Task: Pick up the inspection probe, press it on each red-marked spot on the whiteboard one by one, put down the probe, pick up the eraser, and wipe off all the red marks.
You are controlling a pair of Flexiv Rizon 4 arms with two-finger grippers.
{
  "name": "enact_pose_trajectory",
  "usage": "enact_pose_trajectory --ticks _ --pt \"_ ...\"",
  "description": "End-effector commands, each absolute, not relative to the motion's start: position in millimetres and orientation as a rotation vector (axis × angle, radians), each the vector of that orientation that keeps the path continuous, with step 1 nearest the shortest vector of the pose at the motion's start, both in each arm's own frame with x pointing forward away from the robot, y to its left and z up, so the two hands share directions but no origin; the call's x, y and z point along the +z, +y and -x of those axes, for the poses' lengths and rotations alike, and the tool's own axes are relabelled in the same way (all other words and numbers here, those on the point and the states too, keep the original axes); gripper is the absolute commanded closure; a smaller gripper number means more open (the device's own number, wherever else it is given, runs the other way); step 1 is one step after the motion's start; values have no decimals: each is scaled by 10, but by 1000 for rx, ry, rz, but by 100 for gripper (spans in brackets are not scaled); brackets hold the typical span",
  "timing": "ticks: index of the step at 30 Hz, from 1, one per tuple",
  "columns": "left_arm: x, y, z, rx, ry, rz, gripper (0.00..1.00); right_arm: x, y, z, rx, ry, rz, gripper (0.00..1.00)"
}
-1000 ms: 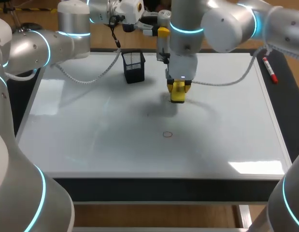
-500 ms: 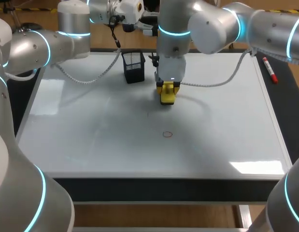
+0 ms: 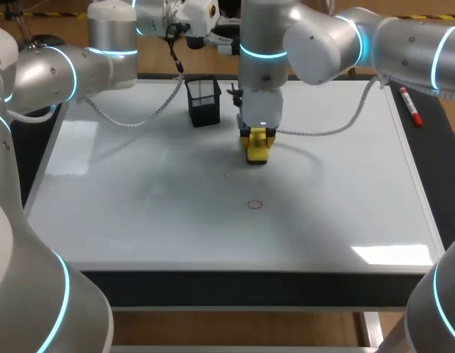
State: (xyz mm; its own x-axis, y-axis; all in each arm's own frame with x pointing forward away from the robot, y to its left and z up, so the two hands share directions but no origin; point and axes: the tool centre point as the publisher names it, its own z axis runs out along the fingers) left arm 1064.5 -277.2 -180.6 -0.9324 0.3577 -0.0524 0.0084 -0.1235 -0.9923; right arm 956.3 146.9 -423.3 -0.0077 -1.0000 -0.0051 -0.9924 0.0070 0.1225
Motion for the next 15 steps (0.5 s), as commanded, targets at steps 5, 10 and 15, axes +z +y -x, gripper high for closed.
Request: enact_pose_trajectory --ticks 5,10,15 --pt "-1786 -2769 -10654 2148 -1906 414 100 -4243 1317 -9543 -146 -2198 -2118 100" --pt "-1786 -2769 -10654 2148 -1906 414 100 -4257 1180 -9510 -149 -2215 -2085 100" --pt "-1786 -2769 -10654 2148 -1906 414 100 -4269 1055 -9477 -151 -2237 -2049 100"
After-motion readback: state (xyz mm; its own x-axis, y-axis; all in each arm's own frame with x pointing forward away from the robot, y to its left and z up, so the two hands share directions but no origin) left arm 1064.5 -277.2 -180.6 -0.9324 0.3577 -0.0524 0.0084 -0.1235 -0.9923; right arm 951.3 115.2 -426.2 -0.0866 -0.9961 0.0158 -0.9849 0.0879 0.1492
